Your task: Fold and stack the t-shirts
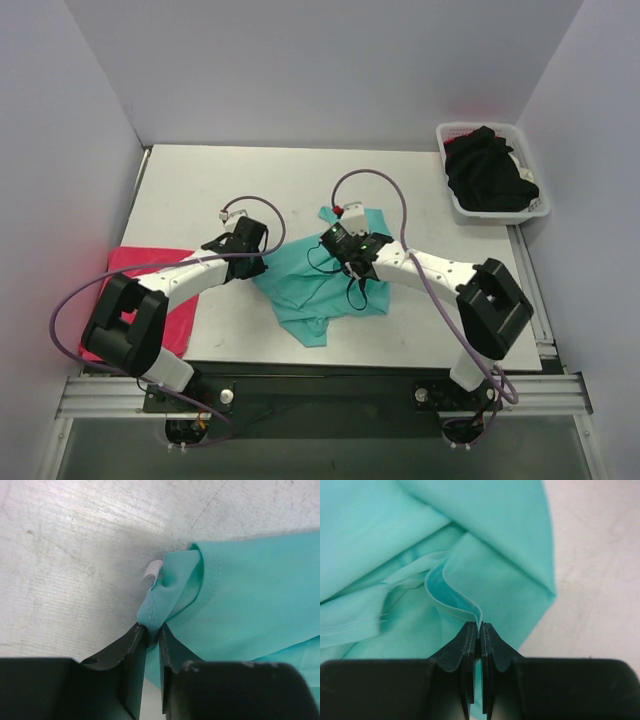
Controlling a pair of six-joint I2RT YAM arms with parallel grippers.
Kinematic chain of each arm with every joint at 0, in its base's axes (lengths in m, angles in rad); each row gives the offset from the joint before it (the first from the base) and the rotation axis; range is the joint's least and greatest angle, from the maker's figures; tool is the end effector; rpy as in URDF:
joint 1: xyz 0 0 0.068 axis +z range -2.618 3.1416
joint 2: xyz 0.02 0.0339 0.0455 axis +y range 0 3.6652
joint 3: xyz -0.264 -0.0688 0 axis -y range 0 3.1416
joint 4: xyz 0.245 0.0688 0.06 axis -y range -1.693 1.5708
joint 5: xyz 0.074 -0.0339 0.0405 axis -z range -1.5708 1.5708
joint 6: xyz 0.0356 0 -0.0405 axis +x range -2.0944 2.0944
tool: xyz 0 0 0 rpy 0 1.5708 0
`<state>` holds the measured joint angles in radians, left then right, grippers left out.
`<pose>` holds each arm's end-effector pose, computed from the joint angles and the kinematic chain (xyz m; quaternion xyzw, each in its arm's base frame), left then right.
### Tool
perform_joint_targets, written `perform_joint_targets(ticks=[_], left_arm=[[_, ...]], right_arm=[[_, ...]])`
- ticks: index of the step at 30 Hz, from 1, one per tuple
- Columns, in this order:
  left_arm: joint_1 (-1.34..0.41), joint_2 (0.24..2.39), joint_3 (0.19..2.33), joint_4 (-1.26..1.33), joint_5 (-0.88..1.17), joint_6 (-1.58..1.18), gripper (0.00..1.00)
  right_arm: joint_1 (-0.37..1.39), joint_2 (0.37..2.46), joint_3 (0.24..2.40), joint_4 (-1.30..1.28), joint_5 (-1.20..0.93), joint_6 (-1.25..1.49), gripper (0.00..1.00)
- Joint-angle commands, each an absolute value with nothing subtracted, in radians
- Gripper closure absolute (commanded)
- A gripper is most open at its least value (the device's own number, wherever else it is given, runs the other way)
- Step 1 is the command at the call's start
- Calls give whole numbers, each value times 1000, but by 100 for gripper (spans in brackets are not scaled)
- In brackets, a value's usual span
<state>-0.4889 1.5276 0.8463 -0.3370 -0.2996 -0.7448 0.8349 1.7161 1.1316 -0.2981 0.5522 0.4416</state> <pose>0.2639 -0.1285 0.1776 -0.1618 0.9383 -0.0389 0.3030 0.2568 0.2557 0.2090 -0.0868 0.9062 -0.0127 0.4136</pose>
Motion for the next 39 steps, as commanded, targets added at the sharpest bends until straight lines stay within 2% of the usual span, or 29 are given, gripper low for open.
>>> perform_joint_targets(ticks=[1,2,3,6,10,17,30,39], left_arm=[[-483,1468,882,-351,-325,-744,72],[-483,1462,879,-351,-325,-744,66],[-483,1457,880,-353,-324,-742,52],[-485,1436,885,-370,-334,-732,36],[-492,1411,885,-405,-331,-718,31],[-526,1358,822,-321,-216,-692,32],[-575,1419,764,-216,-55,-703,48],[-588,1477,764,-177,-66,-703,52]], right_arm=[[789,1580,1088,-394,672,529,100],[764,1562,1072,-403,672,534,100],[752,1528,1062,-406,676,541,100],[715,1485,1019,-429,690,563,100],[677,1463,1002,-511,729,649,100],[646,1463,943,-589,719,796,100],[637,1485,940,-603,716,816,100],[635,1497,937,-606,709,819,100]])
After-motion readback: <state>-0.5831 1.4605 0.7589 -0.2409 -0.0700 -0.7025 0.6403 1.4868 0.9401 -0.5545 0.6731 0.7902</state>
